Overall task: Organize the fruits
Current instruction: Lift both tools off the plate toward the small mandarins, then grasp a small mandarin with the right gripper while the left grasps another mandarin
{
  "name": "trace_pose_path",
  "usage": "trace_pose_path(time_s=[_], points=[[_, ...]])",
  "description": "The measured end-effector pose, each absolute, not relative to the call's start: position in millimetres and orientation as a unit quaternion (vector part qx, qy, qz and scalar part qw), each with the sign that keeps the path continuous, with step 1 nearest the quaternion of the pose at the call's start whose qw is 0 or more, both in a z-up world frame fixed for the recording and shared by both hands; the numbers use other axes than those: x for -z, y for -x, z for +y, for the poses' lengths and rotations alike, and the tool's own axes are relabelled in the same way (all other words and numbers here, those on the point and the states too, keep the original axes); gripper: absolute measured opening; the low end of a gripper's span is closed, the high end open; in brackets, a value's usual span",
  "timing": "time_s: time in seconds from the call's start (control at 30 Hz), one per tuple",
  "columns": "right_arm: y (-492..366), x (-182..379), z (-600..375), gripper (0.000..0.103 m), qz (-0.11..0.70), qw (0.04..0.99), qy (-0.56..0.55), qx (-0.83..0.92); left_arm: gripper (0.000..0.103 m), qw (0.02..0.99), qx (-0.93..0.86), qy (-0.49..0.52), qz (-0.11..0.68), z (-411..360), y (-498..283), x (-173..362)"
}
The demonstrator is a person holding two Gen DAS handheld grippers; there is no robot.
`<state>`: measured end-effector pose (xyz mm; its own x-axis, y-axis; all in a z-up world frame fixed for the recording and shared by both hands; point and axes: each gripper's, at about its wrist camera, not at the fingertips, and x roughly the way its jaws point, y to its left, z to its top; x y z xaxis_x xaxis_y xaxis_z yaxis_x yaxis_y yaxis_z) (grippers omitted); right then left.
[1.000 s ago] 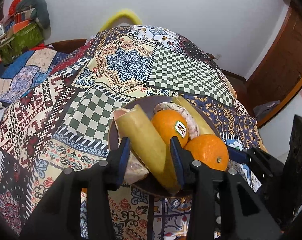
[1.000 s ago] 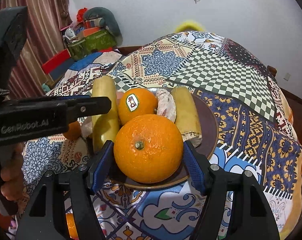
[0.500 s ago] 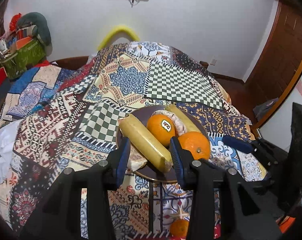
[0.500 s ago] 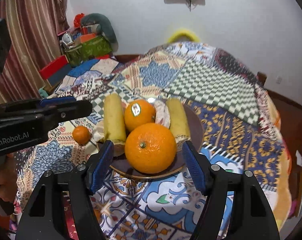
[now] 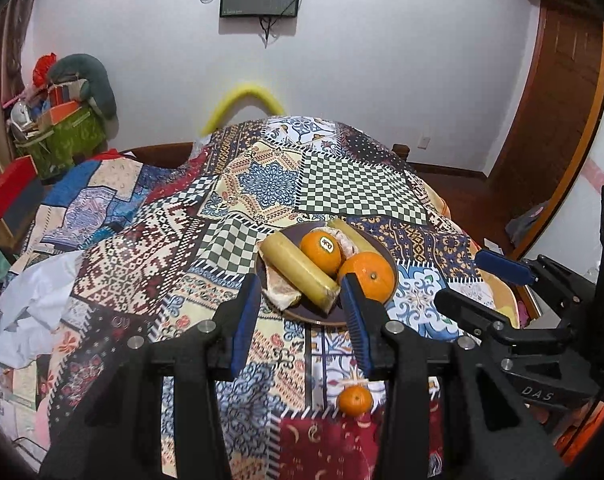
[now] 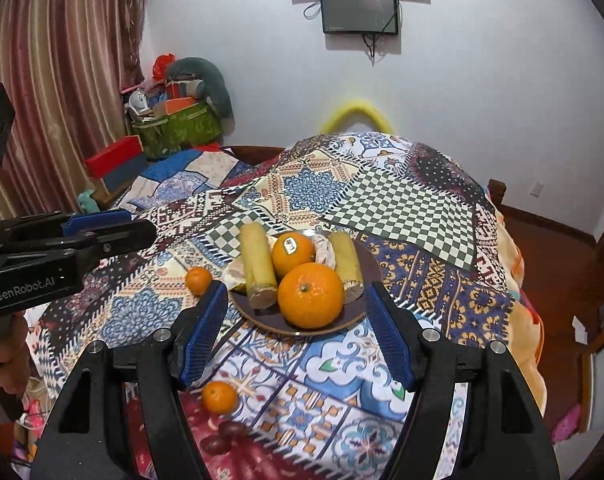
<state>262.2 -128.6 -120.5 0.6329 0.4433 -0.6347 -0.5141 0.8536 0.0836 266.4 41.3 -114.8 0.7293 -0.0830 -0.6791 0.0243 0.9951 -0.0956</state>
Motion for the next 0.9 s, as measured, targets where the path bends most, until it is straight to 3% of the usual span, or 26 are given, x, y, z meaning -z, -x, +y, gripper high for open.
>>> trace_pose_path(time_s=[0.23, 0.73, 0.9], points=[[-238.4, 133.5, -122.2, 0.068, 0.351, 0.895, 0.063, -0.268, 0.048, 0.925, 0.029, 0.041, 0.376, 42.6, -240.8, 125.3], [-226.5, 202.7, -89.4, 0.068, 0.431, 0.848, 0.089, -0.296, 0.048, 0.891, 0.007, 0.067, 0.448, 71.5, -229.0, 192.9], [-231.4, 218.6, -82.2, 0.057, 0.457, 0.832, 0.081, -0.304, 0.048, 0.881, 0.006, 0.076, 0.468, 76.6, -228.4, 211.6]])
